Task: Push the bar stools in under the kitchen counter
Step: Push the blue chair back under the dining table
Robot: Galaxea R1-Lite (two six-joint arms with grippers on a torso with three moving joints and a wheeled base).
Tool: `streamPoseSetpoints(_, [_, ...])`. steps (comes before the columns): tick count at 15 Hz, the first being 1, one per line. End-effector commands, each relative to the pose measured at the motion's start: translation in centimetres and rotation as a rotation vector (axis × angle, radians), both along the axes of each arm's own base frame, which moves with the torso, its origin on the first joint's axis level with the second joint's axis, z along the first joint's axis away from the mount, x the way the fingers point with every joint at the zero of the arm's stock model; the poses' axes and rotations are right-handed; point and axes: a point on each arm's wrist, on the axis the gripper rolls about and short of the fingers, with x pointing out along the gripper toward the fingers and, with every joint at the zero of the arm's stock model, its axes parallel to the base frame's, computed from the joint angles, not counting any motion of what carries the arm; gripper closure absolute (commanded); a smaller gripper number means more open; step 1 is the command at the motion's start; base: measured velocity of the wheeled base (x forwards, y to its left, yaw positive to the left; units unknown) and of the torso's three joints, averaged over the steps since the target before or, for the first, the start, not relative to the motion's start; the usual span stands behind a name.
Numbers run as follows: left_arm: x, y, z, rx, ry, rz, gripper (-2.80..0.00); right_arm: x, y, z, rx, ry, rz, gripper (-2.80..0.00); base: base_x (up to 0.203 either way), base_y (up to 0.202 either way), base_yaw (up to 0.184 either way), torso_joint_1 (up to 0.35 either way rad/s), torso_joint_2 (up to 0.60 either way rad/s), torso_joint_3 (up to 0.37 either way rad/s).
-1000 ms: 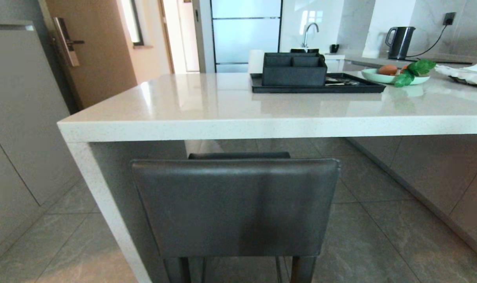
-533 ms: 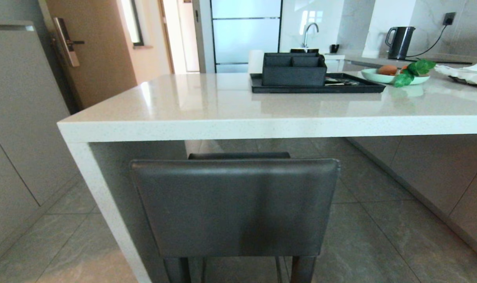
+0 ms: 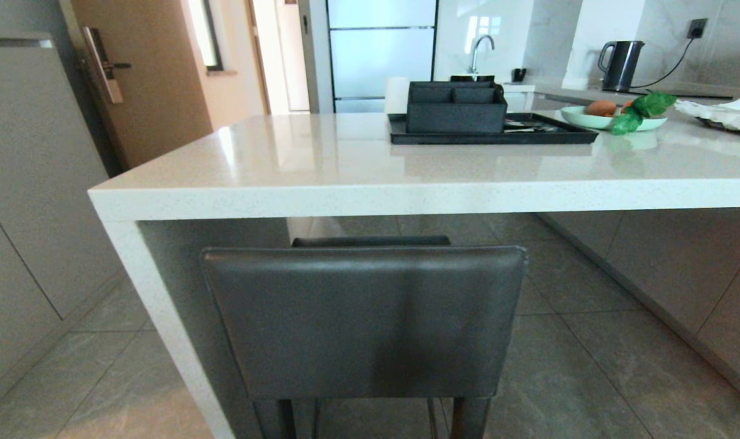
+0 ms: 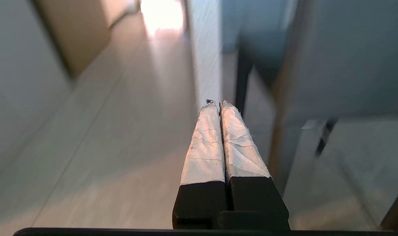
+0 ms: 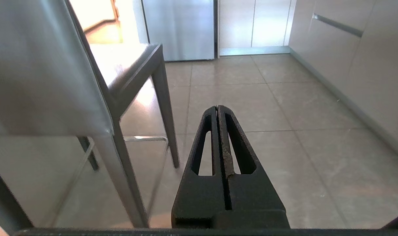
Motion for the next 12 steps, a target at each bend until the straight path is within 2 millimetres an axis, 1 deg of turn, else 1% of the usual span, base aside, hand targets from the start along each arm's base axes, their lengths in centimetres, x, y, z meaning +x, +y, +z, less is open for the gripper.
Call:
streamPoseSetpoints(1, [-0.19,0.06,-0.24,-0.018,0.066,0.028,0.00,0.09,0.00,-0.27,-0.020,0.011,-0.001,0.00,0.000,0.000,0.000,0.000,0.00,0.000])
streamPoseSetpoints(3, [-0.17,0.06,-0.29,-0.012,0.067,0.024,0.00,-0.01,-0.04,-0.37,-0.012,0.050,-0.020,0.00,0.000,0.000,0.000,0.000,0.00,0.000])
streamPoseSetpoints(4, [-0.16,0.06,-0.33,-0.014,0.068,0.023,0.00,0.02,-0.15,-0.83,-0.015,0.090,-0.066,0.00,0.000,0.000,0.000,0.000,0.00,0.000])
streamPoseSetpoints(7, [-0.16,0.07,-0.33,-0.024,0.068,0.026,0.00,0.00,-0.12,-0.94,-0.036,0.103,-0.051,0.00,0.000,0.000,0.000,0.000,0.00,0.000])
streamPoseSetpoints(12, [-0.14,0.07,-0.30,-0.025,0.061,0.027,0.00,0.00,-0.12,-0.94,-0.020,0.104,-0.055,0.00,0.000,0.000,0.000,0.000,0.00,0.000])
